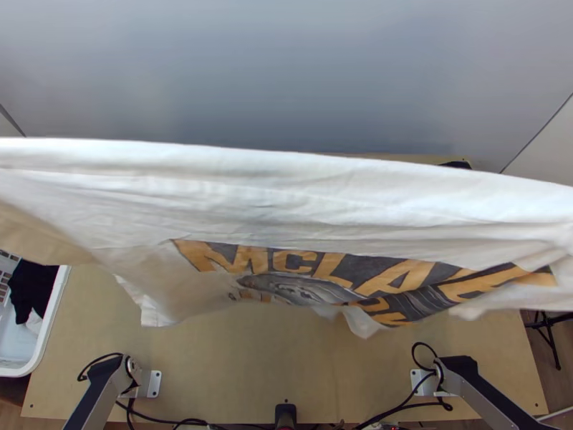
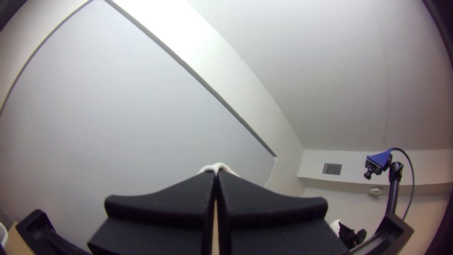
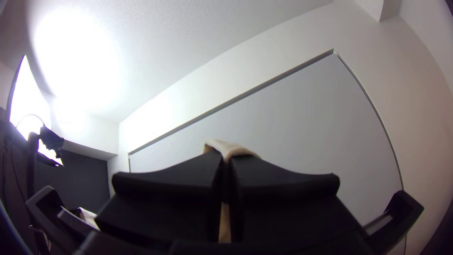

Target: Fold the t-shirt

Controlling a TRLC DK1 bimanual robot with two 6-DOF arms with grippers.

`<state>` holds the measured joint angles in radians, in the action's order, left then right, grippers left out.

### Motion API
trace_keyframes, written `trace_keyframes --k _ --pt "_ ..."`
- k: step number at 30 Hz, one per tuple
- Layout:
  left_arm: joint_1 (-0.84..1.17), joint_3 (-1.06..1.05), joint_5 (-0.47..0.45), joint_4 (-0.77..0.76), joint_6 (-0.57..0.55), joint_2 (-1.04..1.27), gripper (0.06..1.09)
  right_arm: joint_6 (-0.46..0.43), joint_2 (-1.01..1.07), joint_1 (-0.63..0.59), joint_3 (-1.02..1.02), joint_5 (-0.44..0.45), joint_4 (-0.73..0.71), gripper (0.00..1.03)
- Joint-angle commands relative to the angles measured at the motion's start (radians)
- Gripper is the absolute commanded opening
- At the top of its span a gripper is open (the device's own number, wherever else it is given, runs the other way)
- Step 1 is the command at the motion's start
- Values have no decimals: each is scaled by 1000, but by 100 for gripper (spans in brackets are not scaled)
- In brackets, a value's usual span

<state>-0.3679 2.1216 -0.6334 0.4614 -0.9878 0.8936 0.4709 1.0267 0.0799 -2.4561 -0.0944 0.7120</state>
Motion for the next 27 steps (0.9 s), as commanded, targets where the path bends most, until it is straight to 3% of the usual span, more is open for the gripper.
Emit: trace_keyframes --k 1,11,16,22,27 --pt "0 63 100 -40 -3 18 9 -28 -13 -9 0 10 -94 3" --pt "1 98 138 -44 18 5 9 -78 -42 -12 9 10 -91 3" --pt "6 46 101 39 48 -33 9 -95 -51 14 16 -8 46 3" --pt "15 -166 61 74 144 -128 9 -156 -57 64 80 -16 228 3" --pt "-2 -457 54 59 225 -205 9 -212 -85 96 292 -14 279 3"
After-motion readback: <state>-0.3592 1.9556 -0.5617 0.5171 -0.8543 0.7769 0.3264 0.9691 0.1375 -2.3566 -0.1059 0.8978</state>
